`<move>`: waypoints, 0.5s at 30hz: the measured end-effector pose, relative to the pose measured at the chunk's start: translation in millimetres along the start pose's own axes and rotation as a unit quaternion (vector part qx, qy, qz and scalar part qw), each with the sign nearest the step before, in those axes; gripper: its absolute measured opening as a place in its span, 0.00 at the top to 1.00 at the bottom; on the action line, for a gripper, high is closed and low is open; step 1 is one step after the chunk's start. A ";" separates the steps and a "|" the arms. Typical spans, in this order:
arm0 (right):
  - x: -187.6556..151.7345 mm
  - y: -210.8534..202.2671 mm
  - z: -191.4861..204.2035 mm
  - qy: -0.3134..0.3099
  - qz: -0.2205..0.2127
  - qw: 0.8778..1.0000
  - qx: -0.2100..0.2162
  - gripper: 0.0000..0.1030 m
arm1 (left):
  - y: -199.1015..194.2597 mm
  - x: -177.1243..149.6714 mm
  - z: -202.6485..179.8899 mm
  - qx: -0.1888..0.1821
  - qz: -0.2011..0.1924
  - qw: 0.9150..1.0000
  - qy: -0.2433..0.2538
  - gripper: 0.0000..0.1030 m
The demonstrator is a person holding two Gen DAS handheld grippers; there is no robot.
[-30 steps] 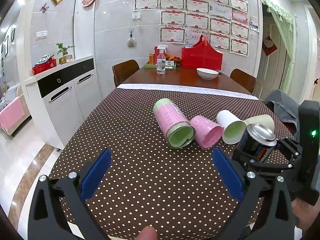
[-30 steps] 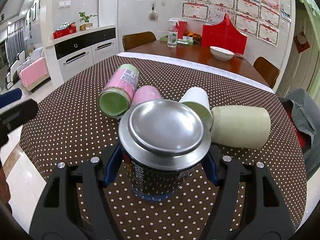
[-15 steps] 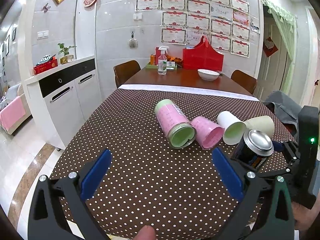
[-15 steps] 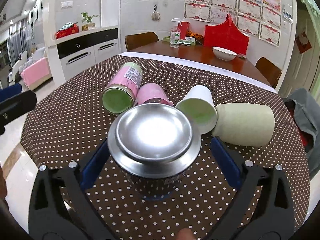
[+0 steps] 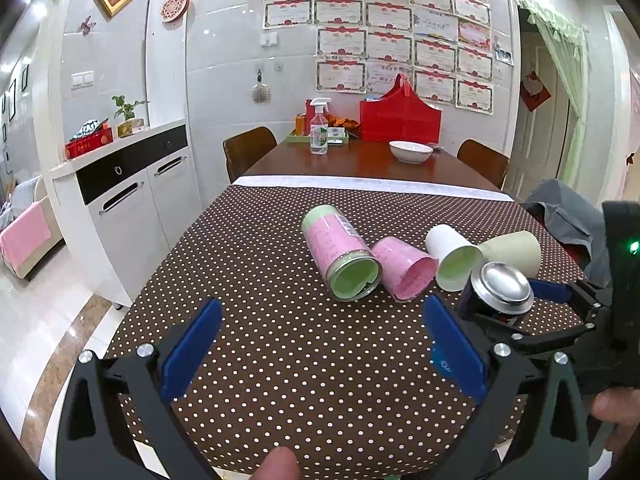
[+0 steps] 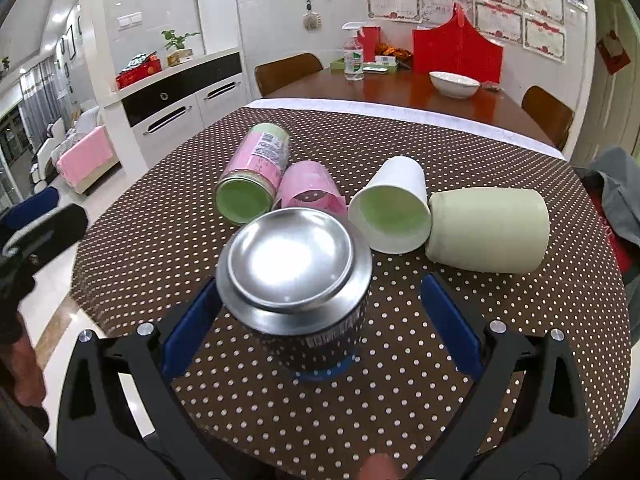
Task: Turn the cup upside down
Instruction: 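Lower the upright can onto the tablecloth with the right gripper, then open the right gripper and pull it back from the can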
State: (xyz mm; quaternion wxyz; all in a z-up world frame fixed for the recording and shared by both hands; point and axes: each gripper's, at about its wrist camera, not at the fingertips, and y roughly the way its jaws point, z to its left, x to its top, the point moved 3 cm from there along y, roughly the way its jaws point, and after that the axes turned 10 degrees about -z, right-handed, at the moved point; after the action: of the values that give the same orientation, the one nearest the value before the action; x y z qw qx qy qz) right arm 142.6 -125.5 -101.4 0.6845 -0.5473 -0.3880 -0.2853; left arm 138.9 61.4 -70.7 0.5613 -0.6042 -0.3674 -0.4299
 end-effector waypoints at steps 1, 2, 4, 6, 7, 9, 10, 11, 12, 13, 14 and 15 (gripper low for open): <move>1.8 -3.8 -0.7 0.001 -0.001 1.000 0.004 0.06 | -0.8 0.7 -0.8 0.000 -0.001 1.000 0.001 0.04; 4.0 -8.8 -1.8 0.004 -0.001 1.000 0.010 0.06 | -2.3 2.4 -2.0 0.000 -0.003 1.000 0.003 0.04; 8.0 -18.0 -3.6 0.009 -0.003 1.000 0.021 0.06 | -4.1 5.5 -3.5 0.000 -0.006 1.000 0.004 0.04; 12.9 -30.4 -4.9 0.010 -0.012 1.000 0.027 0.06 | -7.5 8.6 -4.7 0.000 -0.009 1.000 0.007 0.04; 14.5 -35.0 -5.6 0.011 -0.016 0.999 0.029 0.06 | -9.4 10.1 -5.5 0.001 -0.011 1.000 0.009 0.04; 18.6 -48.7 -7.3 0.011 -0.035 0.999 0.026 0.06 | -13.0 12.7 -6.4 0.003 -0.017 1.000 0.010 0.04; 20.6 -57.3 -7.4 0.008 -0.051 0.999 0.017 0.06 | -14.5 14.6 -7.3 0.003 -0.019 1.000 0.010 0.04; 22.5 -63.9 -6.9 0.005 -0.064 0.998 0.008 0.06 | -17.5 16.6 -8.7 0.003 -0.023 1.000 0.010 0.04; 24.5 -68.5 -7.3 0.003 -0.073 0.997 0.003 0.06 | -19.1 17.9 -9.6 0.003 -0.025 1.000 0.010 0.04; 25.5 -77.0 -5.9 0.002 -0.089 0.996 -0.002 0.06 | -21.9 19.3 -11.2 0.003 -0.028 1.000 0.011 0.04; 26.6 -82.1 -6.0 0.002 -0.097 0.995 -0.004 0.06 | -25.0 20.8 -14.1 0.003 -0.031 0.999 0.014 0.04; 26.6 -88.4 -6.2 0.006 -0.108 0.994 -0.006 0.06 | -27.1 21.3 -16.5 0.004 -0.034 0.999 0.018 0.04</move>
State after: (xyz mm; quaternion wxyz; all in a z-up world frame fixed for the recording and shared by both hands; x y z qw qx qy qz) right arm 86.1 -151.8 -32.9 0.6486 -0.5049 -0.4391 -0.3628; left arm 119.7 46.9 -41.0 0.5555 -0.5811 -0.3796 -0.4579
